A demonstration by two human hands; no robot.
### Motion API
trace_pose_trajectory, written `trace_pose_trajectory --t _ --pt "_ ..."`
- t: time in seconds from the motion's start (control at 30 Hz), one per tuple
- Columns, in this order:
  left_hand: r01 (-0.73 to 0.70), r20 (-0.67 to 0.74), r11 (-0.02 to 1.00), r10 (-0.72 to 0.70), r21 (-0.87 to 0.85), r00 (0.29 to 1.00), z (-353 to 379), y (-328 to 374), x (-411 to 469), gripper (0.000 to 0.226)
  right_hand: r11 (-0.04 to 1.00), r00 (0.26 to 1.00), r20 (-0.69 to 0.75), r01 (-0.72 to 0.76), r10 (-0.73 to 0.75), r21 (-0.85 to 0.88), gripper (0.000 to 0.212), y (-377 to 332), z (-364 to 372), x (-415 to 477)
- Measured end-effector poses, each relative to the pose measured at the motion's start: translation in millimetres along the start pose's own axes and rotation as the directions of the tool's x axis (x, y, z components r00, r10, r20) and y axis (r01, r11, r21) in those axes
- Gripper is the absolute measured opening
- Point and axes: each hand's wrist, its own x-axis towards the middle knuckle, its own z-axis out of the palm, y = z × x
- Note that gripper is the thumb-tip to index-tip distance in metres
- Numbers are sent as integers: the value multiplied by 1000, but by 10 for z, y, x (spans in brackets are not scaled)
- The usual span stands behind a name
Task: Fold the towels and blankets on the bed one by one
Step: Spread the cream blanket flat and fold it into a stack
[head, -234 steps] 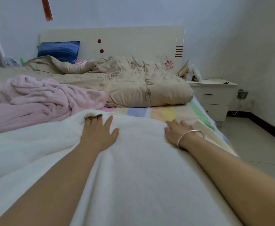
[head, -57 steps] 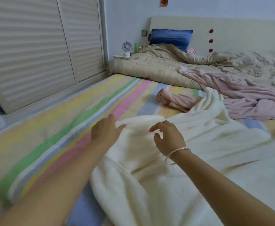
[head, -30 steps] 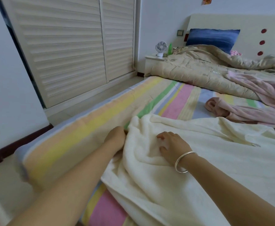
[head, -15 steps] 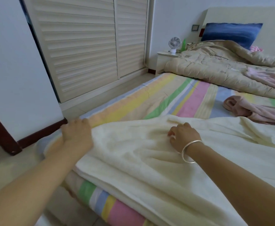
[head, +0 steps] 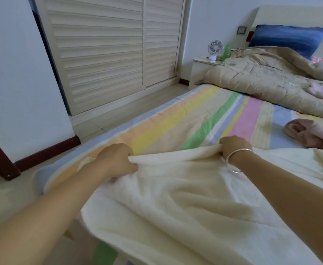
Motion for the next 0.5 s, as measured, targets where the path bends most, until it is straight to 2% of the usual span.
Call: trace_pose_trajectory --t 0.1,0.17,0.27,0.33,0.4,0.43,0.5 --pt "62 -109 997 -57 45 992 -136 -111 107 18 979 982 -171 -40 75 202 31 -107 -201 317" --pt "91 -141 992 -79 84 987 -269 -213 168 21 936 944 -307 -7 122 352 32 -301 -470 583" --pt "161 -125 982 -148 99 981 -290 -422 230 40 863 881 -458 138 117 485 31 -847 -816 927" --pt "226 -54 971 -222 82 974 -180 -591 236 51 829 869 -493 252 33 499 32 -1218 -844 1028" --pt "242 -22 970 -243 -14 970 -51 -722 266 60 818 914 -385 314 -124 482 42 -1506 -610 1081" --pt "253 -26 967 -253 -23 967 0 -739 281 60 821 946 -262 301 -192 486 52 -1591 -442 1068" --pt "283 -29 958 -282 41 959 74 -701 291 57 840 959 -50 267 -277 473 67 -1666 -110 1024"
